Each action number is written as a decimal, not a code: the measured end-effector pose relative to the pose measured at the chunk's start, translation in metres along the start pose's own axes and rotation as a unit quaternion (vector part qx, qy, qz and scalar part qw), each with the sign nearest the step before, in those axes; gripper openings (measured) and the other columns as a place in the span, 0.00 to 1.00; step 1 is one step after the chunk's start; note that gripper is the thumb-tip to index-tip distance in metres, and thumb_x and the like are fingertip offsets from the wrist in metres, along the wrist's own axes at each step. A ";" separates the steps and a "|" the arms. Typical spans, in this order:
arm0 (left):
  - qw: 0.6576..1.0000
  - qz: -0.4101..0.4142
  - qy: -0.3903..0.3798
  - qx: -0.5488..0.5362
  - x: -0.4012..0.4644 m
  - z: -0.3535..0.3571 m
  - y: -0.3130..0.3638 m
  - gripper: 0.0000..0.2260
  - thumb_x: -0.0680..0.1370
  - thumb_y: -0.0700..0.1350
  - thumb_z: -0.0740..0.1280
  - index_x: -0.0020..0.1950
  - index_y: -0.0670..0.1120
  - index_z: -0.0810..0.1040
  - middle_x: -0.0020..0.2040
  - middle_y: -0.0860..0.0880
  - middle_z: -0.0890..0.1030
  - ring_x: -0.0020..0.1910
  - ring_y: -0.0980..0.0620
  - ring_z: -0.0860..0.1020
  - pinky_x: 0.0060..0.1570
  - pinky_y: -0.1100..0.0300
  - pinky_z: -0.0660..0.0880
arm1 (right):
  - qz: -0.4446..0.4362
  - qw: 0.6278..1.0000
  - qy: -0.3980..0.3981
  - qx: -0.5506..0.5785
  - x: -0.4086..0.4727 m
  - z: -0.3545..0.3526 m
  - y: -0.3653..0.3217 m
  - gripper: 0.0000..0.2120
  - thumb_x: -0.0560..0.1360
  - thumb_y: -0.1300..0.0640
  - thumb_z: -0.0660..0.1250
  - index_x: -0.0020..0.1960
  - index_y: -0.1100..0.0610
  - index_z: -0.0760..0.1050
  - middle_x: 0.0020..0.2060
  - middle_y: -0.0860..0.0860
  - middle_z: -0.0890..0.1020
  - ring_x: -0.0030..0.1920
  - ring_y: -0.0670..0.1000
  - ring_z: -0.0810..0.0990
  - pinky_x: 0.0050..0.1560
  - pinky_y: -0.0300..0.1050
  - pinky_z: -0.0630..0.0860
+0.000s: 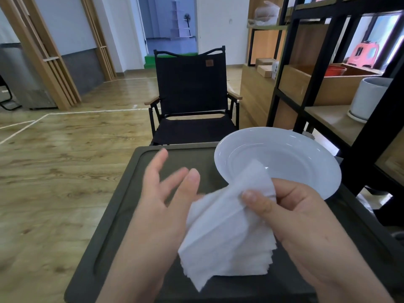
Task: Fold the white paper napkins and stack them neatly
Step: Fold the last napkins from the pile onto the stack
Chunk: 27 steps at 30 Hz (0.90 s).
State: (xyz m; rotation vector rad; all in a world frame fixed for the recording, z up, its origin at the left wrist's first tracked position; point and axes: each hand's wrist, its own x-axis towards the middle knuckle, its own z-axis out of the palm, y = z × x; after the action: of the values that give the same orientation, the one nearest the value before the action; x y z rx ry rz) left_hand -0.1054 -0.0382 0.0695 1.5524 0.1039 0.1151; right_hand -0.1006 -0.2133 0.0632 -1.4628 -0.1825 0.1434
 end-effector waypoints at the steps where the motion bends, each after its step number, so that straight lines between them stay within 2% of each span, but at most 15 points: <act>1: 0.997 0.059 0.011 0.038 0.001 0.000 0.001 0.30 0.63 0.73 0.68 0.64 0.75 0.65 0.62 0.69 0.75 0.58 0.67 0.77 0.58 0.57 0.73 | -0.010 1.000 0.027 0.002 0.001 0.001 0.000 0.11 0.63 0.48 0.80 0.43 0.51 0.87 0.41 0.53 0.88 0.44 0.53 0.87 0.46 0.50 0.80; 2: 0.989 0.122 0.011 0.085 0.000 -0.001 0.002 0.25 0.65 0.72 0.65 0.62 0.75 0.68 0.63 0.70 0.73 0.61 0.71 0.73 0.58 0.61 0.70 | -0.016 0.999 0.048 0.012 0.001 0.001 0.000 0.12 0.62 0.48 0.79 0.44 0.51 0.87 0.41 0.53 0.88 0.45 0.53 0.87 0.48 0.51 0.80; 4: 0.961 0.234 -0.004 0.149 0.000 -0.004 0.000 0.19 0.68 0.68 0.64 0.58 0.69 0.77 0.66 0.67 0.73 0.67 0.69 0.68 0.62 0.59 0.66 | -0.025 0.996 0.080 0.033 0.001 -0.001 0.000 0.17 0.61 0.47 0.74 0.47 0.52 0.86 0.42 0.54 0.88 0.45 0.55 0.87 0.50 0.53 0.80; 6: 0.948 0.281 -0.028 0.146 -0.002 -0.005 -0.001 0.16 0.69 0.63 0.68 0.55 0.64 0.80 0.66 0.62 0.75 0.69 0.61 0.70 0.65 0.57 0.67 | -0.043 0.993 0.092 0.053 0.001 -0.001 0.000 0.22 0.61 0.46 0.77 0.53 0.50 0.84 0.43 0.56 0.88 0.45 0.56 0.87 0.48 0.55 0.82; 9: 0.923 0.327 -0.040 0.198 -0.002 -0.004 -0.003 0.16 0.67 0.58 0.72 0.54 0.62 0.81 0.63 0.62 0.78 0.65 0.60 0.74 0.62 0.70 0.68 | -0.053 0.988 0.124 0.072 0.003 -0.003 0.002 0.38 0.49 0.37 0.81 0.58 0.41 0.78 0.39 0.60 0.86 0.42 0.58 0.87 0.47 0.57 0.81; 10: 0.918 0.333 -0.033 0.214 -0.001 -0.002 -0.003 0.15 0.67 0.57 0.73 0.53 0.62 0.82 0.61 0.62 0.79 0.64 0.61 0.75 0.60 0.73 0.67 | -0.054 0.987 0.136 0.070 0.003 -0.003 0.003 0.40 0.47 0.35 0.81 0.59 0.38 0.77 0.38 0.61 0.86 0.42 0.57 0.87 0.49 0.58 0.81; 12: 0.913 0.339 -0.011 0.225 0.000 0.000 -0.006 0.12 0.67 0.56 0.73 0.50 0.61 0.83 0.58 0.64 0.80 0.61 0.61 0.77 0.57 0.75 0.68 | -0.059 0.985 0.150 0.059 0.002 -0.001 0.002 0.40 0.47 0.34 0.80 0.59 0.32 0.74 0.38 0.67 0.83 0.43 0.59 0.86 0.54 0.60 0.80; 15: 0.912 0.348 0.016 0.214 0.001 0.003 -0.010 0.09 0.68 0.55 0.73 0.48 0.61 0.84 0.55 0.64 0.81 0.58 0.59 0.79 0.54 0.72 0.71 | -0.075 0.985 0.141 0.065 0.000 0.003 -0.003 0.31 0.57 0.44 0.80 0.58 0.31 0.75 0.36 0.75 0.76 0.39 0.62 0.83 0.57 0.60 0.79; 16: 0.910 0.355 0.023 0.212 0.002 0.003 -0.011 0.08 0.69 0.54 0.73 0.47 0.61 0.84 0.53 0.64 0.82 0.57 0.58 0.80 0.53 0.71 0.72 | -0.080 0.986 0.135 0.060 -0.001 0.003 -0.004 0.29 0.59 0.46 0.79 0.58 0.32 0.77 0.34 0.73 0.76 0.38 0.61 0.81 0.57 0.61 0.78; 18: 0.905 0.371 0.036 0.207 0.003 0.003 -0.011 0.06 0.70 0.53 0.73 0.46 0.59 0.84 0.50 0.62 0.83 0.54 0.57 0.81 0.52 0.70 0.73 | -0.090 0.988 0.122 0.036 -0.001 0.001 -0.003 0.27 0.59 0.43 0.77 0.58 0.34 0.79 0.33 0.68 0.79 0.39 0.58 0.82 0.55 0.59 0.80; 21: 0.906 0.375 0.047 0.191 0.003 0.002 -0.009 0.03 0.71 0.51 0.72 0.43 0.59 0.84 0.47 0.60 0.84 0.52 0.57 0.82 0.51 0.69 0.74 | -0.104 0.988 0.106 -0.034 0.000 -0.004 0.002 0.29 0.56 0.33 0.75 0.56 0.35 0.80 0.41 0.58 0.83 0.47 0.53 0.83 0.54 0.53 0.79; 24: 0.924 0.344 0.032 0.162 0.000 -0.001 -0.006 0.02 0.72 0.50 0.70 0.42 0.57 0.82 0.47 0.60 0.84 0.50 0.58 0.82 0.46 0.67 0.76 | -0.093 0.981 0.096 -0.141 0.003 -0.010 0.006 0.28 0.56 0.32 0.71 0.56 0.29 0.77 0.48 0.35 0.77 0.55 0.46 0.76 0.59 0.50 0.77; 25: 0.936 0.325 0.022 0.135 -0.001 -0.002 -0.006 0.03 0.72 0.51 0.69 0.42 0.57 0.82 0.46 0.59 0.84 0.48 0.58 0.83 0.44 0.67 0.77 | -0.088 0.981 0.080 -0.153 0.002 -0.011 0.006 0.27 0.57 0.32 0.71 0.56 0.29 0.77 0.51 0.33 0.76 0.58 0.46 0.76 0.60 0.51 0.77; 27: 0.956 0.280 0.012 0.083 -0.004 -0.001 -0.002 0.03 0.72 0.53 0.69 0.42 0.56 0.82 0.40 0.57 0.84 0.39 0.58 0.82 0.36 0.64 0.77 | -0.089 0.983 0.050 -0.150 0.000 -0.010 0.004 0.23 0.59 0.31 0.72 0.53 0.33 0.81 0.58 0.37 0.79 0.59 0.48 0.79 0.60 0.53 0.78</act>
State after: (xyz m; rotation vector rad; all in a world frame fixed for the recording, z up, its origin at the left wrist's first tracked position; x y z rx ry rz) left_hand -0.1100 -0.0374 0.0673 1.7129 -0.3205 0.5860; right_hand -0.0980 -0.2227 0.0584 -1.7403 -0.2596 -0.1087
